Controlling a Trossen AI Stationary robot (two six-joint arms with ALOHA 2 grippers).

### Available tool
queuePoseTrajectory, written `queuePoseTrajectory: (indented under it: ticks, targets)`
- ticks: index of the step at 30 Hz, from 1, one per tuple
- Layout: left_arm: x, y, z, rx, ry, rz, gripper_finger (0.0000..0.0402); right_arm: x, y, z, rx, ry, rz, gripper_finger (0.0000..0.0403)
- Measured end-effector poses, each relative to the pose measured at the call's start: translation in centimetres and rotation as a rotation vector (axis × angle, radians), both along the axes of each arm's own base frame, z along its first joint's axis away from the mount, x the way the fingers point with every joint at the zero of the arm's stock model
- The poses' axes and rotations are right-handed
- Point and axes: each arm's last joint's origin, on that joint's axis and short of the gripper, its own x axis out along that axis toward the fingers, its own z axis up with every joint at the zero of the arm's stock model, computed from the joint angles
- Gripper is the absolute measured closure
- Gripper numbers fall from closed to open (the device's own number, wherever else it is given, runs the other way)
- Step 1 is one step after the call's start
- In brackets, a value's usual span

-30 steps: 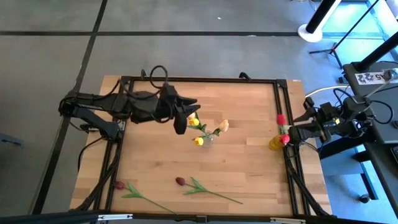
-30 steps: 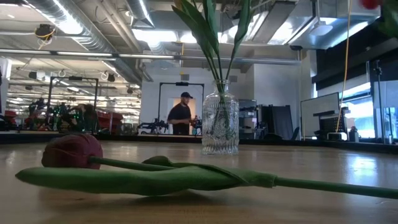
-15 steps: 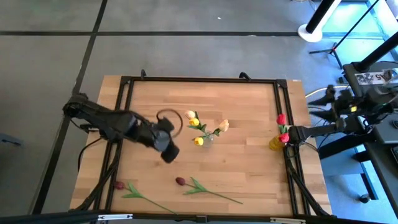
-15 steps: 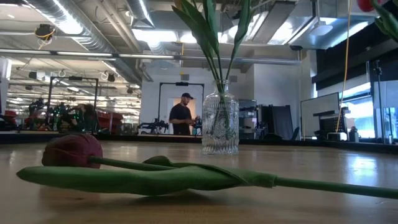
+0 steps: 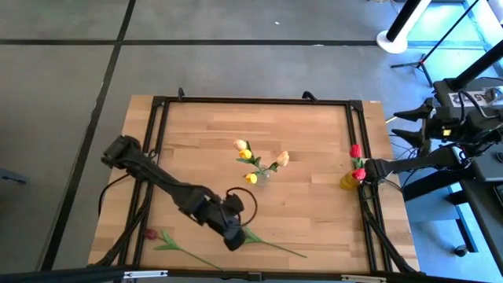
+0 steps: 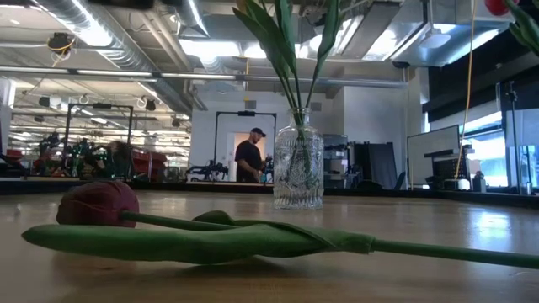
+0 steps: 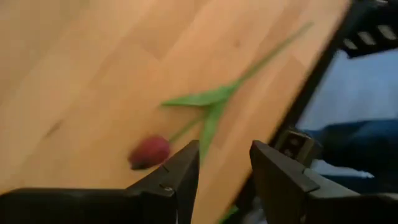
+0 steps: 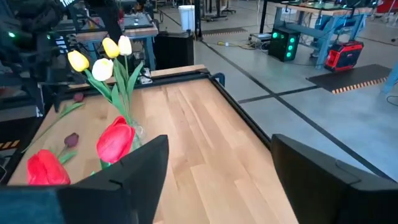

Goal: Sort flowers into vase by color
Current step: Put the right dark red tulip into the yellow vase

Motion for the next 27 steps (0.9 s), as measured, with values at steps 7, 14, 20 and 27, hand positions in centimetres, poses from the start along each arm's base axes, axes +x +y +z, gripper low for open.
queuePoseTrajectory:
  ticks: [7, 14, 20, 27]
  targets:
    - [2.4, -0.5, -2.5, 0.038, -0.038, -0.140, 0.0202, 0.0, -0.1, 0.0, 0.003, -0.003, -0.022, 0.0102]
    - [5.0, -1.8, -7.1, 0.114, -0.087, -0.244, 0.0161, 0.0, -0.1, 0.0, 0.053, -0.017, -0.034, 0.0104]
    - [5.4, -2.3, -9.8, 0.232, -0.054, -0.376, 0.0169, 0.0, -0.1, -0.1, 0.051, -0.009, -0.047, 0.0104]
    - [4.5, -3.2, -12.3, 0.231, 0.071, -0.529, 0.0180, -0.1, -0.1, -0.2, 0.082, -0.007, -0.069, 0.0104]
